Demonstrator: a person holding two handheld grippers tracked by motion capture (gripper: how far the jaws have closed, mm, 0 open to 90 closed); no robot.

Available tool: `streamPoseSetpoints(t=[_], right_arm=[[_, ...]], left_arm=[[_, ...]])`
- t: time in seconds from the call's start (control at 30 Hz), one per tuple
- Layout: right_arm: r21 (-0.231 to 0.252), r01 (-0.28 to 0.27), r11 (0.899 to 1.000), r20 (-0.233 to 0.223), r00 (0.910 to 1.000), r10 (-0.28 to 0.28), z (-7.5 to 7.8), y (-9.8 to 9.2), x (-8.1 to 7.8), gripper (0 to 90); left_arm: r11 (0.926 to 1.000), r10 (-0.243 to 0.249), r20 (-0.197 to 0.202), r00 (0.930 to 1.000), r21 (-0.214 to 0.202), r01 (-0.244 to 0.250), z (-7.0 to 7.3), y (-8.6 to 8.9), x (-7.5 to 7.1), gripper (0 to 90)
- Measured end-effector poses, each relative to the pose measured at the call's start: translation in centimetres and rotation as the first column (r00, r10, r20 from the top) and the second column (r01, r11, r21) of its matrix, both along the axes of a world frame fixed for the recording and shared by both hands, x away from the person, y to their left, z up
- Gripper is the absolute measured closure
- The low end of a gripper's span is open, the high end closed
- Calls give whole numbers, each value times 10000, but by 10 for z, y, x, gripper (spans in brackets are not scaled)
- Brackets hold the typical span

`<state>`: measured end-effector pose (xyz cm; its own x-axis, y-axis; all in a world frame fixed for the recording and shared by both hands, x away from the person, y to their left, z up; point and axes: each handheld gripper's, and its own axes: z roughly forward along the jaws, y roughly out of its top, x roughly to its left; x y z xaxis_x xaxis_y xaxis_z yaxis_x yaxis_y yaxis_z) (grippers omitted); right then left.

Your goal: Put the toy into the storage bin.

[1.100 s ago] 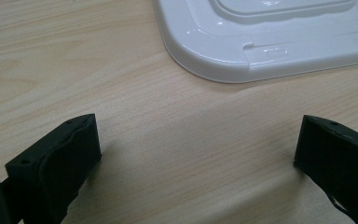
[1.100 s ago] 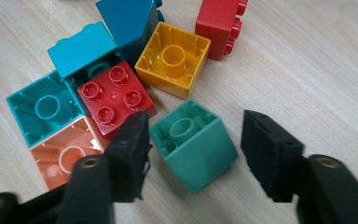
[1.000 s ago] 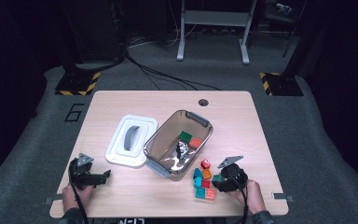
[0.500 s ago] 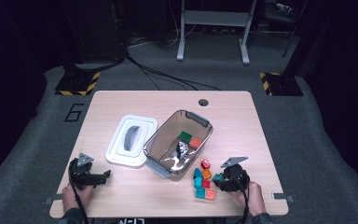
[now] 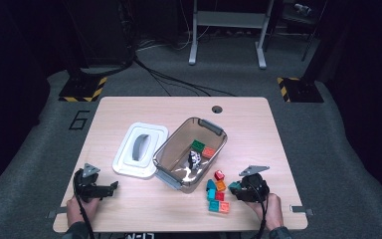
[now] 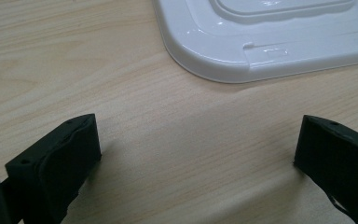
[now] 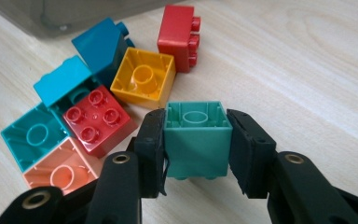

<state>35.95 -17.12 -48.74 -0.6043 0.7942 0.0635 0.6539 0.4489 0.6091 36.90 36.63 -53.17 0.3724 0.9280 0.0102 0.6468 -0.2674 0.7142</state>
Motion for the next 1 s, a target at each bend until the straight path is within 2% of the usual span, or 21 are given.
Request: streamPoseSetpoints(t=[0.27, 0.6, 0.63, 0.83, 1.0], right_arm=[[264, 303, 9992, 318, 9990, -312, 12, -2, 4, 589], [513, 380, 9980, 692, 9967, -415, 30, -2, 11, 589], [442, 238, 9987, 720, 9970, -269, 32, -3, 12, 589], [663, 387, 9971, 887, 9951, -445, 46, -2, 16, 589], [636, 286, 9976, 1140, 9928, -357, 58, 0, 20, 589]], left_arm=[[10000, -11, -3, 10000, -21, 11, 0, 0, 0, 0], [10000, -3, 17, 10000, -32, 3, 0, 0, 0, 0], [10000, -7, 10, 10000, -27, 7, 0, 0, 0, 0], [10000, -9, 8, 10000, -29, 9, 0, 0, 0, 0], [10000, -7, 11, 10000, -32, 7, 0, 0, 0, 0]])
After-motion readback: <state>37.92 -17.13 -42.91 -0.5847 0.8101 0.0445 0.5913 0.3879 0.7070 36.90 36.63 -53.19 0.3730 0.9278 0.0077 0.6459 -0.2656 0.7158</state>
